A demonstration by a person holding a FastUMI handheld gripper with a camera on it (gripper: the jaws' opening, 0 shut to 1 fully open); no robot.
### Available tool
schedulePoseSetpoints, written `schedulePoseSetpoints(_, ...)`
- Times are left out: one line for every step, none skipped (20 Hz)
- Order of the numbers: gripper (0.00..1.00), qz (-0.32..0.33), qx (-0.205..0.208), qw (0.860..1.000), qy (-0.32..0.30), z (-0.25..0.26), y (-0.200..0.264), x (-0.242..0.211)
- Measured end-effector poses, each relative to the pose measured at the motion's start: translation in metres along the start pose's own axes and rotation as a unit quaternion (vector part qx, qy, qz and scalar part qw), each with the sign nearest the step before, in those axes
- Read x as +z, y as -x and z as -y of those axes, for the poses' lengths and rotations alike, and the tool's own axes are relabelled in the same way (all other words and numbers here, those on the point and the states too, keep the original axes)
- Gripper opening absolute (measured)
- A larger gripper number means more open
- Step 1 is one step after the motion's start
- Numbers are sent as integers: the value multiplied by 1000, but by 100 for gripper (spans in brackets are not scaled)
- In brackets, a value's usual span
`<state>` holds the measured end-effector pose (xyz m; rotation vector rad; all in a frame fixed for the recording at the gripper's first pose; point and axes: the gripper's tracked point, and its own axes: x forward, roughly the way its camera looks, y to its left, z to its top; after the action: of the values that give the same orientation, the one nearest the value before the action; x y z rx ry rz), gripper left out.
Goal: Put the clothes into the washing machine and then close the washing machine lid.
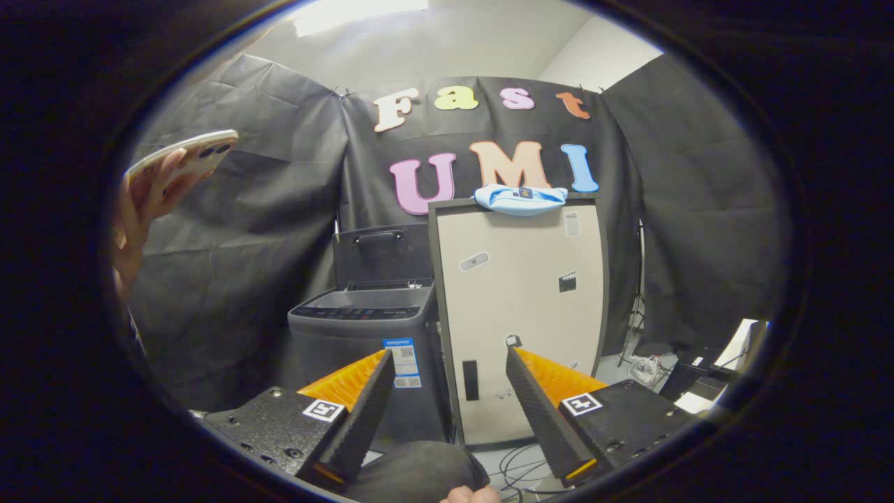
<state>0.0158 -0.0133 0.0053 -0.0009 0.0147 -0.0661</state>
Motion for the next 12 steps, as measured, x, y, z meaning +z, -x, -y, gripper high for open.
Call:
schedulePoseSetpoints(97,-3,-6,1000,6,2,-4,0)
schedulePoseSetpoints(97,-8,-7,1000,5,1,-8,1)
schedulePoseSetpoints(98,-5,-6,1000,1,-3,-10,5)
schedulePoseSetpoints(97,-5,-6,1000,-2,-6,-14,7)
schedulePoseSetpoints(97,-8,-8,1000,0,-7,-18,8)
schedulePoseSetpoints(97,-9,-10,1000,7,-7,-21,11)
schedulePoseSetpoints(97,-10,-11,1000,13,-8,-24,14)
schedulePoseSetpoints(98,-8,-12,1000,19,-9,-27,19)
schedulePoseSetpoints(98,-9,-12,1000,24,-10,-32,23)
schedulePoseSetpoints(98,-9,-13,999,31,-10,-37,28)
schedulePoseSetpoints(98,-8,-16,999,44,-8,-43,36)
schedulePoseSetpoints(98,-6,-19,998,56,-6,-49,44)
